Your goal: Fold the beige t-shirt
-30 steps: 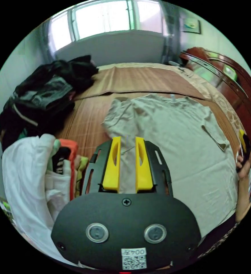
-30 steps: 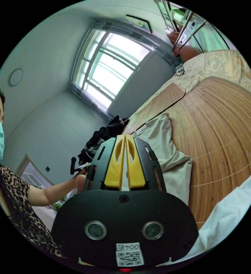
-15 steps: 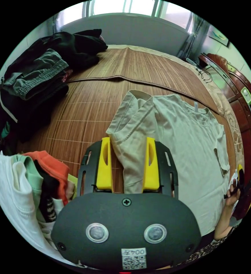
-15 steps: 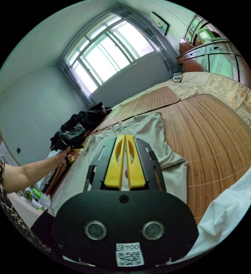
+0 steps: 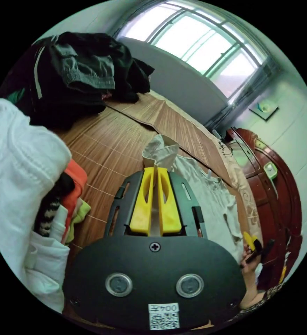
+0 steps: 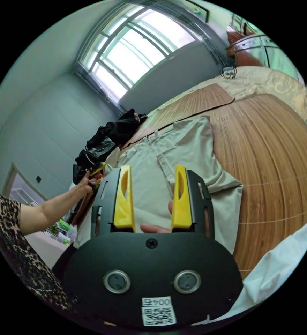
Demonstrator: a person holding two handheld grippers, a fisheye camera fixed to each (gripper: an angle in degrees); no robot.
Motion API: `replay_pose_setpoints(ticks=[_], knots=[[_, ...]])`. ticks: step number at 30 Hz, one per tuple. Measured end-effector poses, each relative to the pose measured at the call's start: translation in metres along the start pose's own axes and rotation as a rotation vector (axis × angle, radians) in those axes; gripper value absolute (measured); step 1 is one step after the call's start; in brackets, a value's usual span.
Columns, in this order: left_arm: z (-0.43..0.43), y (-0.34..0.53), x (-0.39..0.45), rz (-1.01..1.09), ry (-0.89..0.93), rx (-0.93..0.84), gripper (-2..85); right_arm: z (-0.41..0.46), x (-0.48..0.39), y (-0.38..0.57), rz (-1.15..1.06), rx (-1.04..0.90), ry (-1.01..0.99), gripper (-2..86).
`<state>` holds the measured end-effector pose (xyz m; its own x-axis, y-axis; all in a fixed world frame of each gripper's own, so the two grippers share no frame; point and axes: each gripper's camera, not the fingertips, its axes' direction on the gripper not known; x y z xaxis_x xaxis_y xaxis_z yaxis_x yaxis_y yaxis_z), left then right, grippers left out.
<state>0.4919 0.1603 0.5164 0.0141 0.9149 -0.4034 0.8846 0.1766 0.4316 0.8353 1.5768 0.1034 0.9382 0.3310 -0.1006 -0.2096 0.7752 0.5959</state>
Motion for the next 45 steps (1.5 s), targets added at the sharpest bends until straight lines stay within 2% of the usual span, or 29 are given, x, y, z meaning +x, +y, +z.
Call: replay_pose_setpoints(ticks=[5,10,13,17,20,22,23,24,26,30,31,32,33,35,37,41,45], knots=[[-0.026,0.02,0.079,0.334,-0.082,0.012,2.1,-0.008,0.005,-0.012,0.029,0.022,-0.064,18.6],[-0.009,0.085,0.22,1.039,-0.409,-0.126,4.8,-0.005,-0.007,-0.024,0.012,-0.007,-0.068,19.8],[-0.006,0.12,0.269,1.232,-0.475,-0.169,9.0,-0.002,-0.025,-0.032,-0.037,-0.017,-0.024,22.2],[-0.038,0.114,0.285,1.137,-0.489,-0.138,13.8,-0.006,-0.05,-0.043,-0.094,0.038,-0.031,27.0],[-0.095,0.099,0.276,0.924,-0.355,-0.127,18.0,-0.016,-0.065,-0.046,-0.104,0.172,-0.056,26.6],[-0.124,0.108,0.266,0.838,-0.26,-0.122,18.4,-0.022,-0.074,-0.05,-0.128,0.221,-0.082,17.6],[-0.132,0.113,0.264,0.815,-0.235,-0.122,18.4,-0.024,-0.081,-0.054,-0.165,0.187,-0.096,10.6],[-0.147,0.126,0.258,0.778,-0.19,-0.131,18.2,-0.021,-0.089,-0.062,-0.199,0.074,-0.111,5.3],[-0.173,0.159,0.247,0.698,-0.107,-0.153,17.7,-0.016,-0.102,-0.068,-0.261,0.033,-0.138,4.9],[-0.21,0.203,0.227,0.536,-0.01,-0.181,17.3,-0.022,-0.136,-0.074,-0.189,0.154,-0.265,12.4],[-0.222,0.216,0.219,0.476,0.02,-0.184,17.2,-0.021,-0.143,-0.073,-0.186,0.15,-0.266,12.3],[-0.231,0.23,0.212,0.43,0.04,-0.191,17.0,-0.019,-0.161,-0.071,-0.202,0.127,-0.242,8.7],[-0.235,0.236,0.209,0.417,0.041,-0.197,16.8,-0.017,-0.18,-0.07,-0.225,0.075,-0.188,1.7],[-0.246,0.252,0.207,0.408,0.028,-0.191,16.1,-0.009,-0.211,-0.067,-0.255,-0.049,-0.044,0.9],[-0.249,0.265,0.209,0.445,0.013,-0.193,15.3,-0.009,-0.239,-0.062,-0.283,-0.039,-0.012,1.3],[-0.234,0.264,0.22,0.577,-0.067,-0.197,15.3,0.004,-0.295,-0.078,-0.344,-0.061,-0.016,14.8],[-0.196,0.235,0.229,0.709,-0.147,-0.155,15.2,0.038,-0.336,-0.123,-0.381,-0.107,-0.009,13.8]])
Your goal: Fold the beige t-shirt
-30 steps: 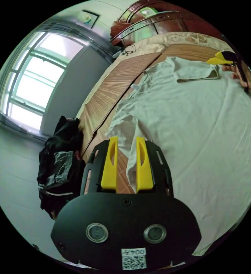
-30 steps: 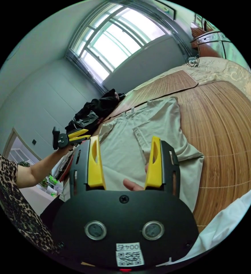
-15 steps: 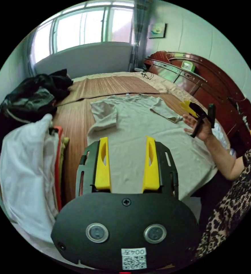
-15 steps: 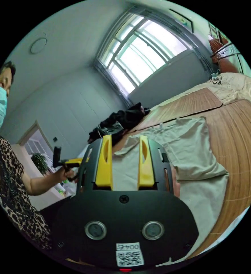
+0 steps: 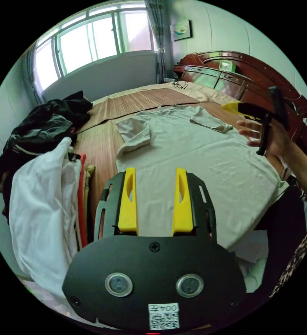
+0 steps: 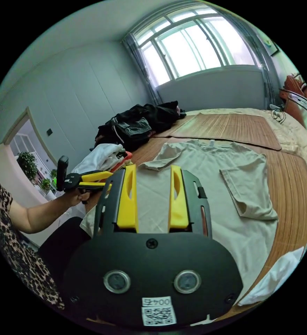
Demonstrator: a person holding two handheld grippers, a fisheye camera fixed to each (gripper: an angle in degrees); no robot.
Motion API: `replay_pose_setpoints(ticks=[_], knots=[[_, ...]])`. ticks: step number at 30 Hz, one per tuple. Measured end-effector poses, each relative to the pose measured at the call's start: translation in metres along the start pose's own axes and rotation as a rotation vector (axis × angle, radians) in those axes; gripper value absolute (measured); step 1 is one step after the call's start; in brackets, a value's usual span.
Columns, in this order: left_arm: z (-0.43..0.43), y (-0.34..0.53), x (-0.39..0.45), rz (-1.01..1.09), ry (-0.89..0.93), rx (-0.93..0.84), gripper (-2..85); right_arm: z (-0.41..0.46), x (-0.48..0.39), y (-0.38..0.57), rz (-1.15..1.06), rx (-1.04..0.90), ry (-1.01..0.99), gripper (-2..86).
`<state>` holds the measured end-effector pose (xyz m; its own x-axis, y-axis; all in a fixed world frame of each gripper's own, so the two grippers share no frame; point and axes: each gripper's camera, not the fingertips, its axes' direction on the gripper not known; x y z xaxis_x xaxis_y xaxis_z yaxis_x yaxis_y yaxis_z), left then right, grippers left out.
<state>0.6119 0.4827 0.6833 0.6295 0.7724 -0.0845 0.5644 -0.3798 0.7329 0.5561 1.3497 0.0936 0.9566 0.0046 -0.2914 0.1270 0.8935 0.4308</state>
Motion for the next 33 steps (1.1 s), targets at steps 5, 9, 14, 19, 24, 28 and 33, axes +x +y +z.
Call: replay_pose_setpoints(ticks=[5,9,14,19,24,28,33], knots=[[0.056,-0.052,-0.018,0.092,-0.08,0.025,15.5,0.078,-0.02,-0.096,-0.069,-0.143,-0.006,18.6],[0.114,-0.084,-0.021,0.257,-0.145,-0.051,15.8,0.151,-0.036,-0.177,-0.133,-0.163,0.006,23.2],[0.155,-0.086,-0.03,0.371,-0.101,-0.119,15.2,0.219,-0.047,-0.23,-0.167,-0.207,0.034,5.5],[0.165,-0.063,-0.032,0.397,-0.043,-0.092,14.2,0.248,-0.056,-0.247,-0.205,-0.113,0.138,1.3],[0.167,-0.06,-0.024,0.471,-0.064,-0.072,14.4,0.294,-0.049,-0.287,-0.158,-0.228,0.115,12.4],[0.171,-0.066,-0.025,0.491,-0.063,-0.069,10.0,0.334,-0.044,-0.319,-0.133,-0.431,0.117,12.2],[0.152,-0.054,-0.002,0.58,-0.215,0.014,2.8,0.385,-0.052,-0.346,-0.168,-0.611,0.199,1.3]])
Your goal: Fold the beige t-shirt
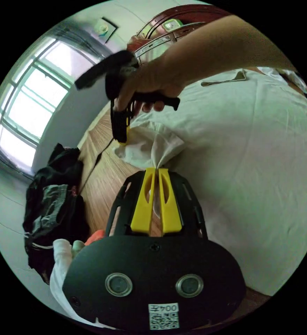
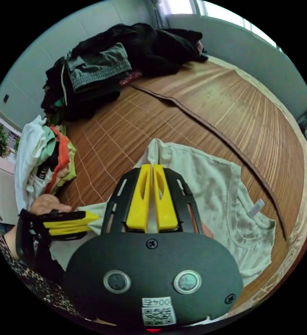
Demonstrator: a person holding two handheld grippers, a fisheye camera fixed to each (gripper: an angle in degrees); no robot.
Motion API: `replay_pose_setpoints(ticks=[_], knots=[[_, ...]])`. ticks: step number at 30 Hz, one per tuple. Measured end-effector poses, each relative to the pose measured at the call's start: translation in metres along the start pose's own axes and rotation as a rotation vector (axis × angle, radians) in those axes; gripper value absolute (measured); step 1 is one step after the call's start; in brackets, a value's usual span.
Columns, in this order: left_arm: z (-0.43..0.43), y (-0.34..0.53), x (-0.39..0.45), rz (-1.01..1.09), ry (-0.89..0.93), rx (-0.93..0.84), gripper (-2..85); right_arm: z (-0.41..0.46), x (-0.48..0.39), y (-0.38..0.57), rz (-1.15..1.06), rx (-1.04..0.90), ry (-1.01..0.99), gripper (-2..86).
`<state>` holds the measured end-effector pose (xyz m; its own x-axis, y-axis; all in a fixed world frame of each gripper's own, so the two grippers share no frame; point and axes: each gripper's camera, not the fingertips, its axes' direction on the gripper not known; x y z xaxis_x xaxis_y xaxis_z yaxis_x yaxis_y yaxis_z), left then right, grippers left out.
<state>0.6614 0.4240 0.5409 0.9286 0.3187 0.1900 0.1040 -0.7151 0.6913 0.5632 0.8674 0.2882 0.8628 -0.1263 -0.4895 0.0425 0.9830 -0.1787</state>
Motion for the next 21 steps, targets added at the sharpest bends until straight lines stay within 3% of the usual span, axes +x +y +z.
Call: replay_pose_setpoints(ticks=[2,4,9,12,16,21], knots=[[-0.016,0.004,0.009,0.006,-0.146,0.01,2.2,-0.011,-0.009,-0.013,-0.011,0.082,0.072,1.4],[-0.014,0.007,0.015,0.027,-0.182,-0.041,2.3,-0.016,-0.017,-0.028,-0.036,0.126,0.086,3.6],[-0.005,0.014,0.015,0.047,-0.193,-0.135,4.4,-0.012,-0.023,-0.049,-0.03,0.039,0.082,10.3],[-0.027,0.017,-0.012,-0.039,-0.216,-0.116,8.2,-0.044,-0.008,-0.025,0.023,0.147,-0.006,11.2],[-0.056,0.025,-0.045,-0.133,-0.159,-0.118,11.1,-0.091,0.015,0.035,0.106,0.357,-0.123,9.9],[-0.1,0.038,-0.084,-0.246,0.08,0.028,10.3,-0.082,0.019,0.101,0.116,0.291,-0.108,6.5]])
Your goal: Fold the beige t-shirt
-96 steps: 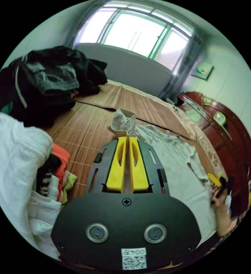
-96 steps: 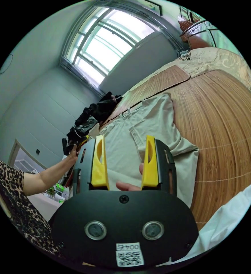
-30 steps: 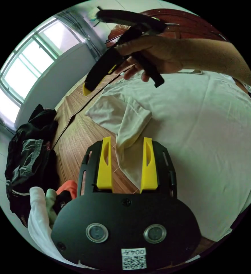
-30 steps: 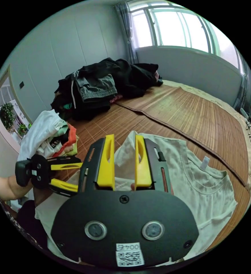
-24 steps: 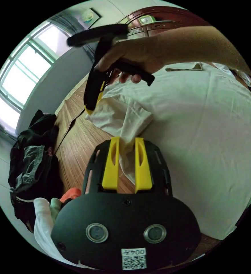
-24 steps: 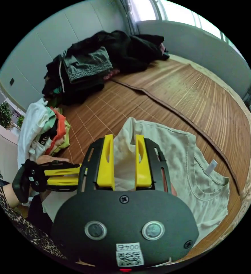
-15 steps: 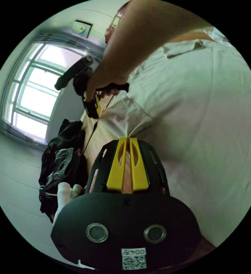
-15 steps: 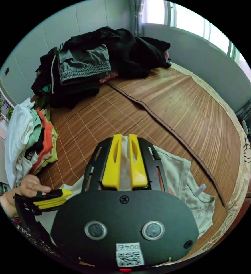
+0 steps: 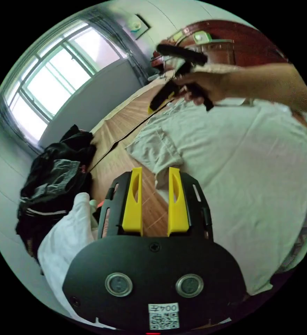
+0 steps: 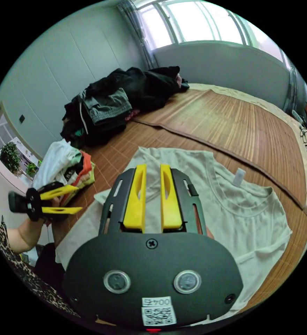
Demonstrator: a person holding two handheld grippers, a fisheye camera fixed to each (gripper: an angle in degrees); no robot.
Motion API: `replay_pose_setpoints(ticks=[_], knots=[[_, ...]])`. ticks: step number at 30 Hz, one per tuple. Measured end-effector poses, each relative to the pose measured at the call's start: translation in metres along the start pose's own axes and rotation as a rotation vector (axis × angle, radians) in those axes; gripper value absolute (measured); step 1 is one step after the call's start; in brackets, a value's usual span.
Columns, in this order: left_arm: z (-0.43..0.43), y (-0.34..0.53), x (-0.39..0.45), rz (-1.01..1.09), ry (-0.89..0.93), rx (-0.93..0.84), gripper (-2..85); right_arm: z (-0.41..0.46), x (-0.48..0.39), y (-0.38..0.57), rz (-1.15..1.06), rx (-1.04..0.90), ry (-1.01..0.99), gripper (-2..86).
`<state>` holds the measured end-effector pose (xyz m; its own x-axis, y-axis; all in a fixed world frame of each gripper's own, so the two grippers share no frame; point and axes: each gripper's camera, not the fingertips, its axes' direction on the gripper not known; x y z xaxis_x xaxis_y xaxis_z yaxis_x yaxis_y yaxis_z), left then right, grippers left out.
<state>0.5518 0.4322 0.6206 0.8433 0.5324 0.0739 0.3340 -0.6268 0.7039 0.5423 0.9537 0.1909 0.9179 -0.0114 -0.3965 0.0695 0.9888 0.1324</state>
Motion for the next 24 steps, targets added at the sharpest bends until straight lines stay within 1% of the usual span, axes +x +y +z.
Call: replay_pose_setpoints(ticks=[1,3,5,6,7,9,10,11,12,14,17,20,22,24], knots=[[-0.004,-0.003,-0.011,-0.037,0.063,0.029,9.7,0.002,0.0,0.005,-0.009,-0.011,-0.01,6.2],[-0.001,-0.013,-0.023,-0.055,0.13,0.043,8.6,0.011,0.002,0.014,0.004,-0.022,-0.064,5.3],[0.011,-0.028,-0.024,-0.034,0.142,0.038,7.6,0.022,-0.001,0.014,0.014,-0.039,-0.075,5.2],[0.027,-0.037,-0.023,-0.003,0.189,-0.006,7.1,0.033,-0.005,0.012,0.009,-0.074,-0.056,5.2],[0.05,-0.043,-0.022,0.031,0.271,-0.098,6.8,0.041,-0.006,0.011,0.008,-0.105,-0.032,5.2],[0.081,-0.04,-0.025,0.033,0.322,-0.235,6.9,0.07,-0.007,0.011,0.027,-0.243,0.118,4.9],[0.086,-0.032,-0.036,-0.012,0.351,-0.236,7.1,0.072,-0.007,0.013,0.024,-0.254,0.144,4.7],[0.081,-0.026,-0.052,-0.079,0.393,-0.235,7.3,0.065,-0.008,0.015,0.028,-0.222,0.143,4.7],[0.074,-0.024,-0.059,-0.099,0.399,-0.224,7.3,0.052,-0.008,0.018,0.05,-0.179,0.154,4.8],[0.046,-0.017,-0.075,-0.135,0.394,-0.119,6.6,0.028,-0.016,0.031,0.009,-0.105,0.123,5.9],[0.02,-0.012,-0.114,-0.267,0.29,0.018,3.4,0.0,-0.039,0.07,-0.088,-0.048,0.012,10.9],[0.029,-0.032,-0.135,-0.293,0.25,0.029,1.8,-0.007,-0.064,0.117,-0.122,-0.034,-0.073,11.3],[0.051,-0.068,-0.141,-0.227,0.243,0.009,1.1,-0.003,-0.078,0.14,-0.129,-0.043,-0.101,11.3],[0.08,-0.094,-0.138,-0.171,0.288,-0.067,0.8,0.006,-0.095,0.165,-0.15,-0.071,-0.097,11.7]])
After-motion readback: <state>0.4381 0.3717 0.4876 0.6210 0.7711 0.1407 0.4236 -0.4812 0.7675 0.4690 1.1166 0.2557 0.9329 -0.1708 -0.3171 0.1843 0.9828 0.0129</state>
